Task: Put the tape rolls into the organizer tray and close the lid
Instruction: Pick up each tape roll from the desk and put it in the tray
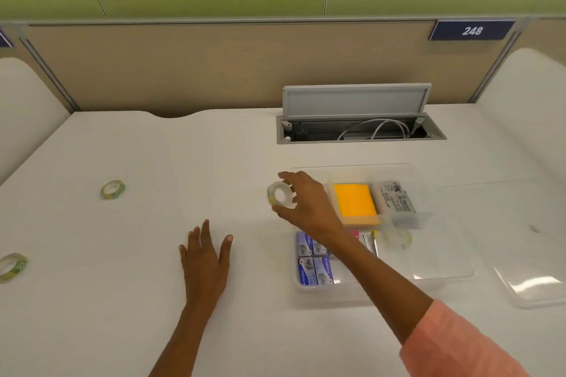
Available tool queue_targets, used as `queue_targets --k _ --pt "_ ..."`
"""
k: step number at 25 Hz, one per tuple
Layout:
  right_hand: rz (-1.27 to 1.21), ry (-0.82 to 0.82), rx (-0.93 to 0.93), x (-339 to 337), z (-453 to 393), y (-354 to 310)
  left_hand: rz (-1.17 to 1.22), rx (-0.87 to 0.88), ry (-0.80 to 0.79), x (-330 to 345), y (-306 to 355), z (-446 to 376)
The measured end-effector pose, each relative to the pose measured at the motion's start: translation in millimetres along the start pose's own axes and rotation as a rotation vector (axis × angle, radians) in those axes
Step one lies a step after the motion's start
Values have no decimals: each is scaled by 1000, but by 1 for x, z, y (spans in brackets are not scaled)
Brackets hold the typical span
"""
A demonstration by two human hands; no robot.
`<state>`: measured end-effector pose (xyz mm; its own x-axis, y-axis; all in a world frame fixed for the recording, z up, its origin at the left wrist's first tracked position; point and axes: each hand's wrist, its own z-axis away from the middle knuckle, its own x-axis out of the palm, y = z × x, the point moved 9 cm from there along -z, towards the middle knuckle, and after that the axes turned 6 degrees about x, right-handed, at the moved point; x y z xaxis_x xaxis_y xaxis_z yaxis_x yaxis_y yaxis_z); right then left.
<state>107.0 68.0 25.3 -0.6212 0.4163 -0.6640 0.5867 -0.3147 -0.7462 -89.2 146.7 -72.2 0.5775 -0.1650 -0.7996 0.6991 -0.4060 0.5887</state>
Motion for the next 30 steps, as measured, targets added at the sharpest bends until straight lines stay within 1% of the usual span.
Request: queue_targets --k 1,3,6,9,11,13,15,17,20,24,30 --pt "-3 45 21 -26 7 12 71 -23 40 -4 12 -1" --pt "35 119 91 -75 26 44 186 17 85 -5 50 -1" --pt "44 189 223 -129 61 96 285 152 28 12 113 10" --pt "54 223 318 -155 92 136 320 276 -41 35 162 28" --pt "93 198 400 -154 109 159 273 332 -133 55 173 41" --pt "123 161 475 -154 123 178 134 398 -196 71 177 50" --pt "154 110 514 -150 126 186 101 373 -215 77 170 50" --pt "212 72 521 -147 122 188 115 337 -223 80 168 49" --pt "286 13 553 -134 121 192 90 342 -225 81 167 50" --pt "319 8 630 -129 121 200 93 334 -228 81 168 50" --pt "345 -33 648 -124 120 203 99 325 -228 80 167 50"
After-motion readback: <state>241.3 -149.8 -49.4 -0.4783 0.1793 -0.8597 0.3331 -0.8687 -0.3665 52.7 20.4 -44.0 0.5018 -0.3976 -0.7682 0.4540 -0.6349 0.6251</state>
